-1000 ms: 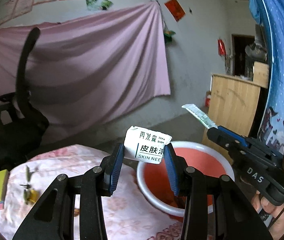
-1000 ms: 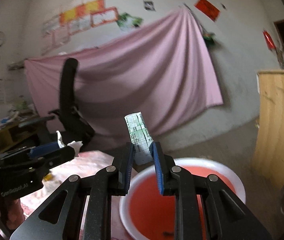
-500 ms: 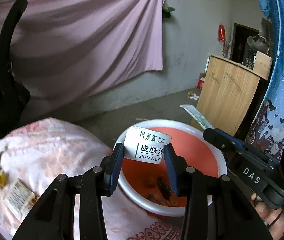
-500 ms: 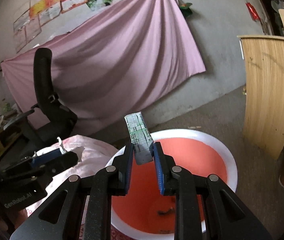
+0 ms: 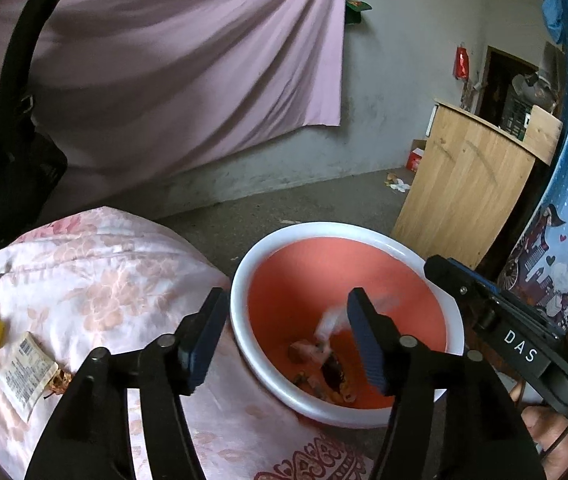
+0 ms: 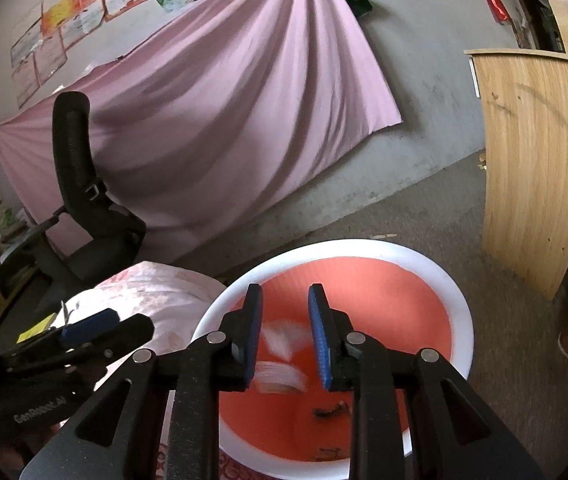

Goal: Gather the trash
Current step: 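Open both tools over the basin to drop the sachet and receipt, then move both tools back over the table toward the snack bag and nut shell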

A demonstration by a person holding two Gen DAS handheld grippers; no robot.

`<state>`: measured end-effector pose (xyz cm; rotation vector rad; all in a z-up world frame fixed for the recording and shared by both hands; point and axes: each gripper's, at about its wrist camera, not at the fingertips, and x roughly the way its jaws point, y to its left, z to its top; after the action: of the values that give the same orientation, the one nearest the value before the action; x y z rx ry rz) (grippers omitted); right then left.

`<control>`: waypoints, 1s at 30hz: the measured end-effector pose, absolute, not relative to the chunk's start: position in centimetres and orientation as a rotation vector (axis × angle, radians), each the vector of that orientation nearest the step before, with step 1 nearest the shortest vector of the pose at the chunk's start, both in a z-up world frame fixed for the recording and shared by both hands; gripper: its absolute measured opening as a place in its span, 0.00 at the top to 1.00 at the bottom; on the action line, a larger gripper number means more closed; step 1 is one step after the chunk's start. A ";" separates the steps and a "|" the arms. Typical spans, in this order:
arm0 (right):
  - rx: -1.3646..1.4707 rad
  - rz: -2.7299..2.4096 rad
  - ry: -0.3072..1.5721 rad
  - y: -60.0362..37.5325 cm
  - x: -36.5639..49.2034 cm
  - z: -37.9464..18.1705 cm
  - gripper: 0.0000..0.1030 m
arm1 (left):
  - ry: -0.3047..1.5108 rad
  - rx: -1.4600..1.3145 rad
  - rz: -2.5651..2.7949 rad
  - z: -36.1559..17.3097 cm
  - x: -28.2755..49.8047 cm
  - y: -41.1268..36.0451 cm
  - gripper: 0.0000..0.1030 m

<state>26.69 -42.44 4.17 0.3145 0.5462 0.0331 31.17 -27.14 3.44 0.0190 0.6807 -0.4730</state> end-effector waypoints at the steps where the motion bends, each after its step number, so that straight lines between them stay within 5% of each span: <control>1: 0.317 0.030 0.546 -42.5 26.7 4.1 0.74 | 0.683 0.007 -0.473 3.5 31.2 -26.9 0.44; 10: 0.299 0.028 0.502 -42.3 26.3 4.8 0.65 | 0.656 -0.097 -0.446 4.1 30.8 -23.6 0.38; 13: 0.285 0.033 0.461 -41.7 25.9 5.3 0.54 | 0.630 -0.124 -0.429 4.7 30.3 -21.8 0.36; 17: 0.269 0.053 0.414 -40.3 25.7 6.1 0.50 | 0.576 -0.139 -0.391 5.6 29.4 -19.6 0.23; 19: 0.255 0.064 0.391 -39.6 25.5 6.3 0.45 | 0.551 -0.140 -0.376 6.0 28.9 -18.6 0.19; 21: 0.243 0.077 0.364 -38.6 25.4 6.7 0.25 | 0.521 -0.142 -0.350 6.4 28.1 -17.1 0.09; 25: 0.216 0.118 0.301 -36.5 24.8 7.3 0.15 | 0.453 -0.153 -0.295 7.2 26.6 -14.1 0.04; 27: 0.198 0.137 0.273 -35.3 24.6 7.5 0.00 | 0.423 -0.157 -0.259 7.5 25.8 -12.6 0.02; 30: 0.176 0.176 0.224 -33.6 24.3 8.0 0.00 | 0.387 -0.158 -0.210 7.8 24.7 -10.6 0.02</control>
<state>24.25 -33.57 8.01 0.1759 0.2236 0.1757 24.75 -10.56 7.76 -0.1582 0.3866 -0.2097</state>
